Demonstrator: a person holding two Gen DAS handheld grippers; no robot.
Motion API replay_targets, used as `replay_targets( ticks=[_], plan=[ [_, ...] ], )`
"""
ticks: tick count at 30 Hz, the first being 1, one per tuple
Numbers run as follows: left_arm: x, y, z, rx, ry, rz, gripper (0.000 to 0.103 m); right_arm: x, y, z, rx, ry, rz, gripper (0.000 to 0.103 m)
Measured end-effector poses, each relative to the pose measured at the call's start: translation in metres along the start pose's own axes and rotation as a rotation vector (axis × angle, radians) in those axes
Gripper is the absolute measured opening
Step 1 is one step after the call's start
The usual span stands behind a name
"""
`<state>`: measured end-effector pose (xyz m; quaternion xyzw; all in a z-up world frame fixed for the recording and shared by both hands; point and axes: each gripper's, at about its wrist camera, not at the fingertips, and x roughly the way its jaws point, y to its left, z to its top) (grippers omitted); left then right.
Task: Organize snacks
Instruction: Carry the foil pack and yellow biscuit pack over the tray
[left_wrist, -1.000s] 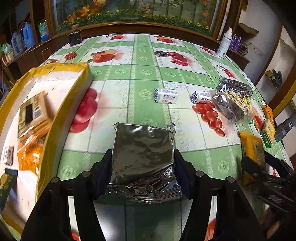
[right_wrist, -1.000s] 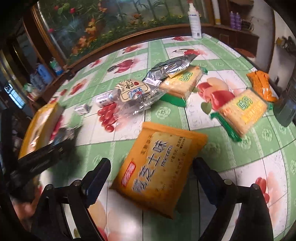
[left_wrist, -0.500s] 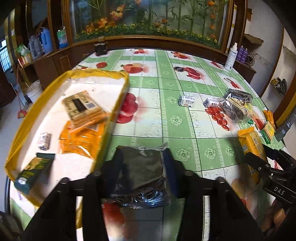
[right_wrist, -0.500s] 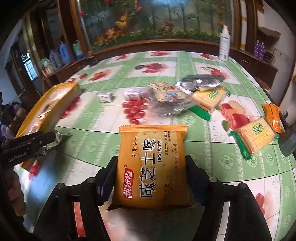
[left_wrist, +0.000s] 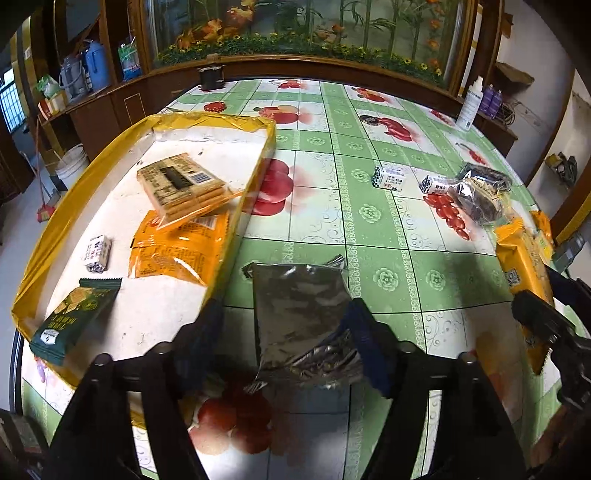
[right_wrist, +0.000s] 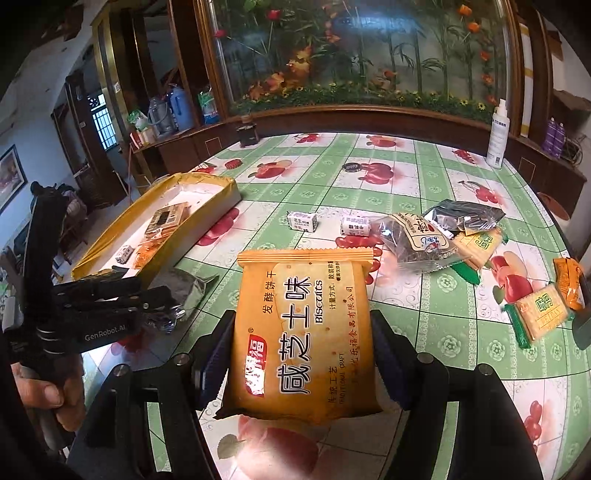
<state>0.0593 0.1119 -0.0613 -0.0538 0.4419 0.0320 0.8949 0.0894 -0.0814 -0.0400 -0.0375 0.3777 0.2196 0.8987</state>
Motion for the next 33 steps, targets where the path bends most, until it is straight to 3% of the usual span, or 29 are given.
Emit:
replay_targets(
  ticks=[2, 6, 10, 11, 13, 19, 26, 33],
  plan=[
    [0.007, -0.011, 0.002, 0.031, 0.003, 0.032, 0.084, -0.001, 0.001, -0.001, 0.003, 0.002, 0.012, 0.071],
    [0.021, -0.026, 0.004, 0.089, 0.021, 0.11, 0.084, -0.003, -0.001, -0.004, 0.006, 0.001, 0.021, 0.071],
    [0.029, -0.02, 0.003, 0.043, 0.039, 0.036, 0.085, -0.005, -0.005, -0.006, 0.019, -0.004, 0.023, 0.071],
    [0.03, -0.017, 0.002, 0.031, 0.033, 0.013, 0.08, -0.005, -0.006, -0.006, 0.021, -0.004, 0.021, 0.071],
    [0.024, -0.016, 0.001, 0.037, 0.016, 0.011, 0.057, -0.004, -0.008, -0.006, 0.026, -0.003, 0.024, 0.071],
    [0.003, -0.022, -0.007, 0.066, -0.027, 0.017, 0.057, -0.004, -0.005, -0.005, 0.013, -0.007, 0.026, 0.071],
    [-0.049, -0.002, -0.002, 0.097, -0.191, 0.206, 0.057, -0.011, 0.012, 0.003, -0.051, -0.034, -0.002, 0.071],
    [-0.068, 0.043, 0.002, 0.04, -0.24, 0.319, 0.057, -0.007, 0.057, 0.017, -0.17, -0.056, 0.005, 0.071]
  ],
)
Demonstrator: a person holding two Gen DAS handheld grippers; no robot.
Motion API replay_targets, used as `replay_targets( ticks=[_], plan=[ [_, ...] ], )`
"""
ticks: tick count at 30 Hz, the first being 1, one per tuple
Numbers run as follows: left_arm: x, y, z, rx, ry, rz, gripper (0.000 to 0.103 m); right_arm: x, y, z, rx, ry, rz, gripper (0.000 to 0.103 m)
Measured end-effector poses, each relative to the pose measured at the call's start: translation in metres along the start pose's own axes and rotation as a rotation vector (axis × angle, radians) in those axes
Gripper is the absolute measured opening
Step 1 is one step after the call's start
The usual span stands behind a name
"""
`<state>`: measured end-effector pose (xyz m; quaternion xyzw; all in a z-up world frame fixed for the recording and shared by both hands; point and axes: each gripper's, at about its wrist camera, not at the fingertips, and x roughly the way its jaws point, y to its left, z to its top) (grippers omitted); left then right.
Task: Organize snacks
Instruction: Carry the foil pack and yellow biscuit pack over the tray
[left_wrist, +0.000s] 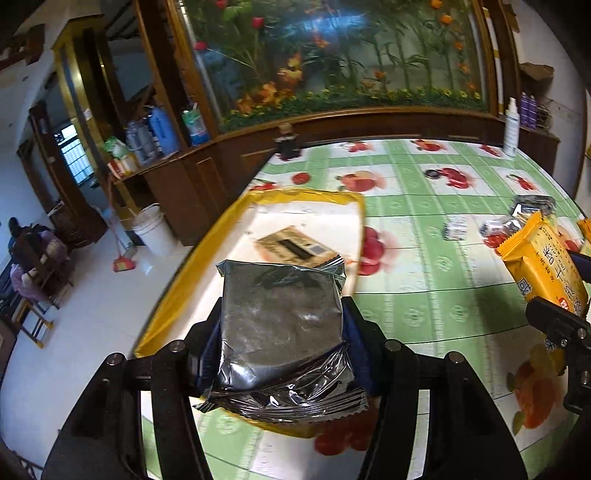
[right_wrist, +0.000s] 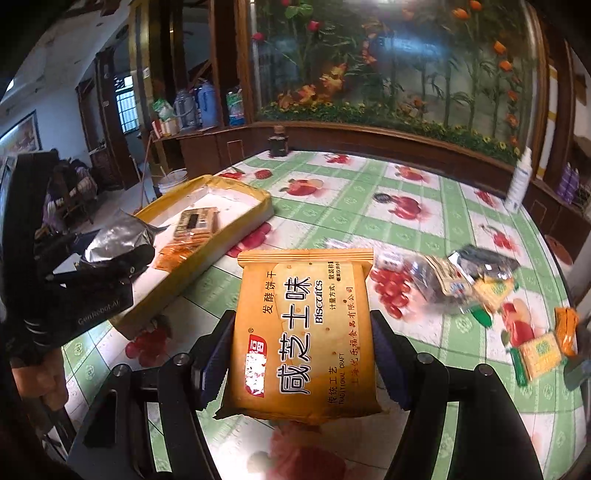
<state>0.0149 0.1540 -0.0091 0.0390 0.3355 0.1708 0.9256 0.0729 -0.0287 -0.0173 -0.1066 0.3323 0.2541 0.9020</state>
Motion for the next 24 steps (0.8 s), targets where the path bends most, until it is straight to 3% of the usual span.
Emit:
replay_targets(
  ticks=[10, 24],
  plan=[
    [0.001, 0.045, -0.004, -0.072, -0.008, 0.061, 0.058, 0.006, 0.057, 0.029, -0.129, -0.032, 0.052, 0.071],
    [0.016, 0.081, -0.013, -0.142, 0.028, 0.09, 0.058, 0.045, 0.104, 0.064, -0.208, -0.032, 0.11, 0.071]
  ],
)
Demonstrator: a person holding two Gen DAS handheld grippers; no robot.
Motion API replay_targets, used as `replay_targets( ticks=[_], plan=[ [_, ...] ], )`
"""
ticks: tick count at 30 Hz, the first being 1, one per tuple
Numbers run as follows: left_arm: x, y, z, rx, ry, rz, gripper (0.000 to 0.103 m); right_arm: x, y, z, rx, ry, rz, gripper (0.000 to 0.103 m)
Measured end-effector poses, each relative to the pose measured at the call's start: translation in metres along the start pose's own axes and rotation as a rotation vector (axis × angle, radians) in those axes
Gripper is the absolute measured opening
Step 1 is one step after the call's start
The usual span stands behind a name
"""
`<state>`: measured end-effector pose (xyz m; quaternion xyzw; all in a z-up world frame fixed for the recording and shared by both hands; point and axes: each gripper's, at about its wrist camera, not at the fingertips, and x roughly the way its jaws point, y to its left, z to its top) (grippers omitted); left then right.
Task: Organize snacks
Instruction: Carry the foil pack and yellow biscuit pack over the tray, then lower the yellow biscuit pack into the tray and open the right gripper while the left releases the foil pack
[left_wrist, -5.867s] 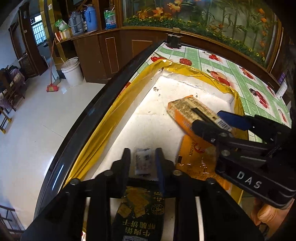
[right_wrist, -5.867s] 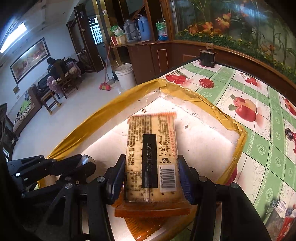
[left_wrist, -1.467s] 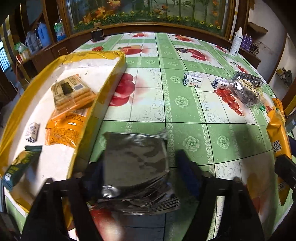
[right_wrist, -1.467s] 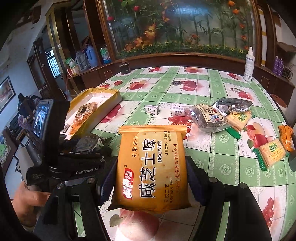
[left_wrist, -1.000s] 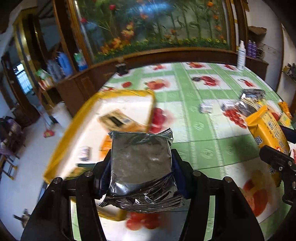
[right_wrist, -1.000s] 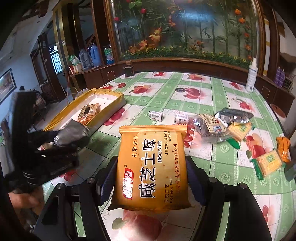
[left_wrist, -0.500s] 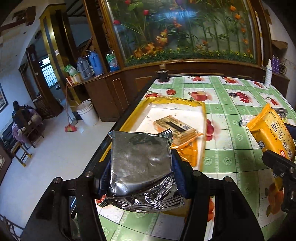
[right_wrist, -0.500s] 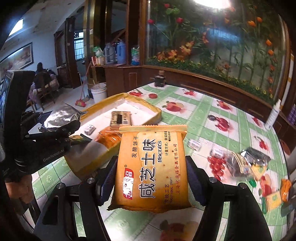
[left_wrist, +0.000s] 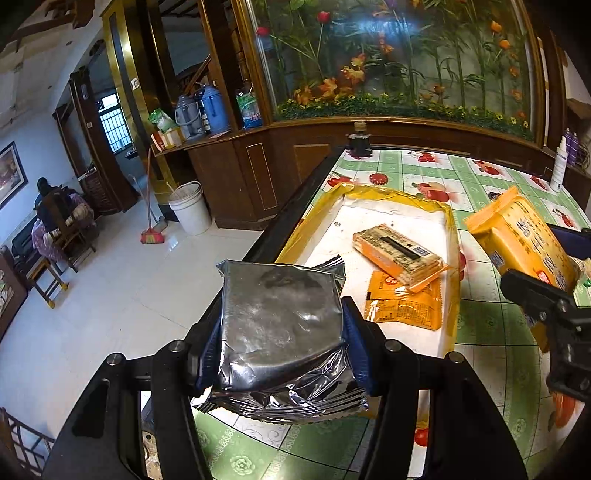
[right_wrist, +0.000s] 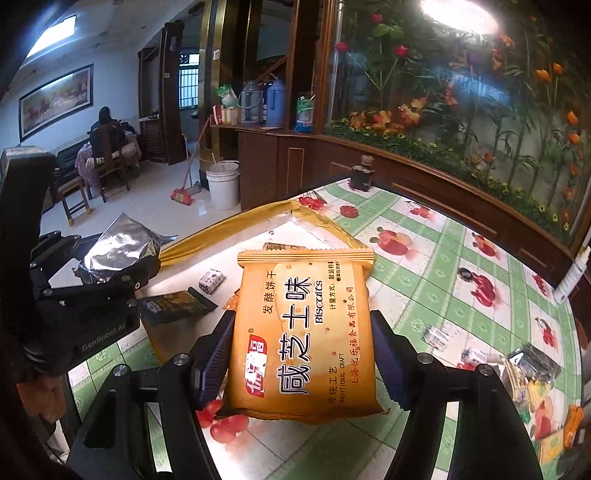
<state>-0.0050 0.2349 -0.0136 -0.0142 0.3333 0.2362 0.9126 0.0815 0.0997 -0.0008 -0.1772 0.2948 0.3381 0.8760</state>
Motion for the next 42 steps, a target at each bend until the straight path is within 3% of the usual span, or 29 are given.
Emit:
replay_targets(
  ticks=[11, 18, 42],
  plan=[
    [0.017, 0.008, 0.004, -0.016, 0.029, 0.005, 0.058, 0.065, -0.01, 0.03, 0.066, 0.032, 0.083, 0.071],
    [0.025, 0.006, 0.009, -0.012, 0.037, 0.01, 0.058, 0.099, -0.015, 0.042, 0.071, 0.051, 0.078, 0.071],
    [0.064, -0.012, 0.009, 0.019, 0.129, -0.015, 0.058, 0.16, -0.035, 0.041, 0.18, 0.122, 0.153, 0.071]
  ],
)
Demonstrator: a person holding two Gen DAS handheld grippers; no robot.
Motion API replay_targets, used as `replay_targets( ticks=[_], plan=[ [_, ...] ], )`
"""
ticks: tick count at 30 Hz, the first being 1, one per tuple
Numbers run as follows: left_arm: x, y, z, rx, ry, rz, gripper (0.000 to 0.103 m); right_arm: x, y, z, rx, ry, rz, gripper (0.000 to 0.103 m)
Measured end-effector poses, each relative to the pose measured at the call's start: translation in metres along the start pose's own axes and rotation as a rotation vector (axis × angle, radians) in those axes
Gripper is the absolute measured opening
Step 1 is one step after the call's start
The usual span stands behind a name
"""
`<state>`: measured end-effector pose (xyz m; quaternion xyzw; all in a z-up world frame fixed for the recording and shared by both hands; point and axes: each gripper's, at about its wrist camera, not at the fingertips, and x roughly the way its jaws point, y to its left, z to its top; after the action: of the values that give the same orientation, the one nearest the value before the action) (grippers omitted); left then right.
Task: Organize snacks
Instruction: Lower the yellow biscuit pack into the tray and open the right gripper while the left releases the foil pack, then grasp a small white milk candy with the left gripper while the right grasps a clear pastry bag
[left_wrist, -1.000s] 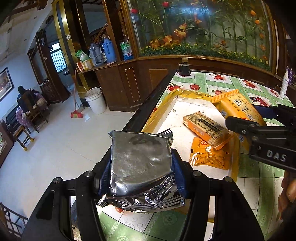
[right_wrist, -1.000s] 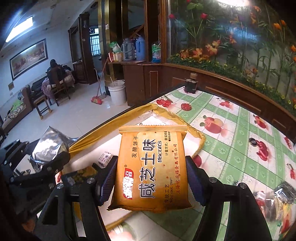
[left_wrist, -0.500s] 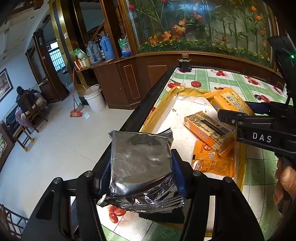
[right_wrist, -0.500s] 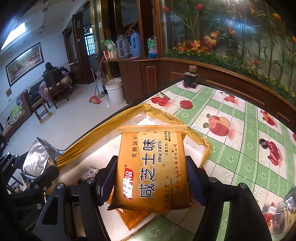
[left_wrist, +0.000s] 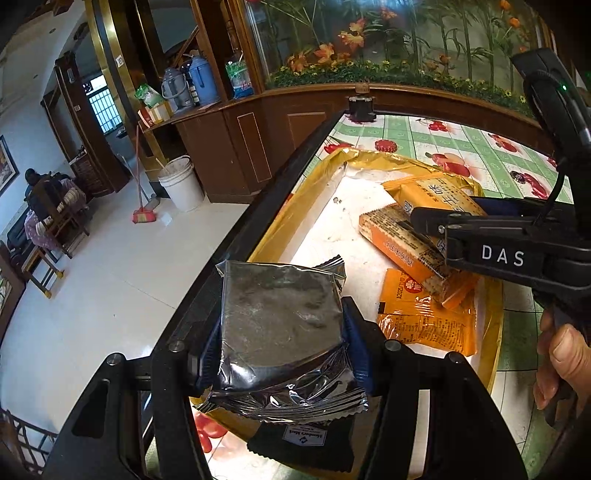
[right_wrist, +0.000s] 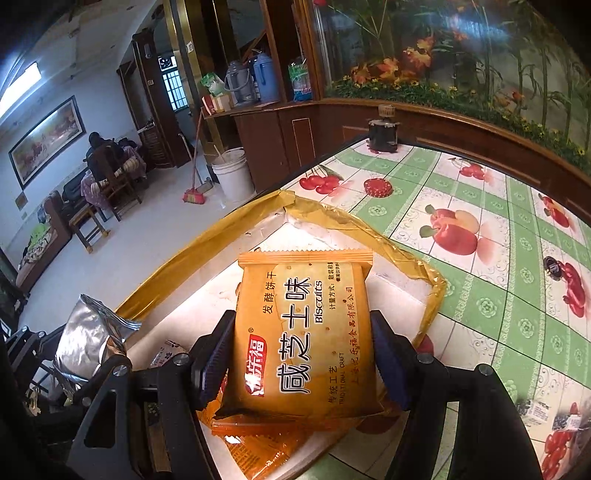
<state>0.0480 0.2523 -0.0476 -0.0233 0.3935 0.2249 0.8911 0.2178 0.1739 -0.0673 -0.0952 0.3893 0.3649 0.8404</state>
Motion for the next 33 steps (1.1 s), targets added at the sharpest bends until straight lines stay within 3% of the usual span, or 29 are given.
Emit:
replay_targets(
  ticks=[4, 6, 8, 18, 33],
  plan=[
    [0.004, -0.001, -0.002, -0.015, 0.029, 0.005, 0.064, 0.006, 0.001, -0.002, 0.008, 0.014, 0.008, 0.072],
    [0.003, -0.001, -0.003, -0.016, 0.034, 0.035, 0.077, 0.007, 0.0, -0.002, 0.019, 0.018, 0.01, 0.072],
    [0.0, -0.001, -0.004, -0.015, 0.023, 0.055, 0.082, 0.003, -0.002, -0.002, 0.031, 0.011, 0.007, 0.078],
    [-0.026, 0.002, -0.004, -0.036, -0.025, 0.033, 0.082, -0.051, -0.013, -0.01, 0.057, -0.067, -0.013, 0.085],
    [-0.063, -0.029, -0.003, 0.016, -0.078, -0.007, 0.082, -0.116, -0.064, -0.063, 0.158, -0.084, -0.102, 0.086]
  ],
)
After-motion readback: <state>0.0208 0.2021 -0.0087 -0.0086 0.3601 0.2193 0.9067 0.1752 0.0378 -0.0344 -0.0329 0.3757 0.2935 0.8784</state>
